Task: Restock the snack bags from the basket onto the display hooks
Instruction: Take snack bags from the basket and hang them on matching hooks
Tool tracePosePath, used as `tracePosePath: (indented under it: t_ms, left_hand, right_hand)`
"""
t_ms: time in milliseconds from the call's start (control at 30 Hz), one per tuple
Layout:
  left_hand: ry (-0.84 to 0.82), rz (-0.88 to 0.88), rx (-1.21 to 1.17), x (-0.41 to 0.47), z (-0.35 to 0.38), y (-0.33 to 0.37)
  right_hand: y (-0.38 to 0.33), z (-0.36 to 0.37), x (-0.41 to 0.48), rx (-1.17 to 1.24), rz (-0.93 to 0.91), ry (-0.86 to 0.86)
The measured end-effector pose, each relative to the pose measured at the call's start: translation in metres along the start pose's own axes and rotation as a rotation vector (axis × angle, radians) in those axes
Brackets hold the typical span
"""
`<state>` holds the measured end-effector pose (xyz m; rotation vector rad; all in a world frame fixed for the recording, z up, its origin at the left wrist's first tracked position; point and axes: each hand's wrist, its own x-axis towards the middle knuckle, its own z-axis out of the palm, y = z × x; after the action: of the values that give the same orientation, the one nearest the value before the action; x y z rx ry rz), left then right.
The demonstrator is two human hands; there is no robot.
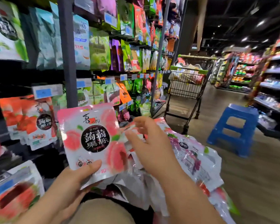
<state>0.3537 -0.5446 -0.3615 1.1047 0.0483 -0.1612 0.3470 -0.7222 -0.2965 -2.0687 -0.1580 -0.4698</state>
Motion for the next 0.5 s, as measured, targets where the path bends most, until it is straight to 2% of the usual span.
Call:
tracePosePath:
  t_ms: [133, 200, 333, 433, 500]
  left_hand:
    - [-0.012, -0.015, -0.009, -0.004, 0.009, -0.012]
    - [-0.007, -0.005, -0.007, -0.006, 0.011, -0.013]
    - [-0.032, 0.039, 0.064, -0.007, 0.007, -0.013]
    - [-0.046, 0.049, 0.026, -0.009, 0.005, -0.011]
    - [-0.084, 0.036, 0.041, -0.009, 0.005, -0.010]
  right_hand:
    - [0.017, -0.055, -0.009, -0.440, 0.091, 0.067]
    - [0.030, -0.070, -0.011, -0.583, 0.176, 0.052]
    - [0.054, -0.073, -0.019, -0.665, 0.290, -0.057]
    - [0.064, -0.064, -0.024, -0.676, 0.312, -0.158]
    - [0.068, -0.060, -0.026, -0.705, 0.306, -0.153]
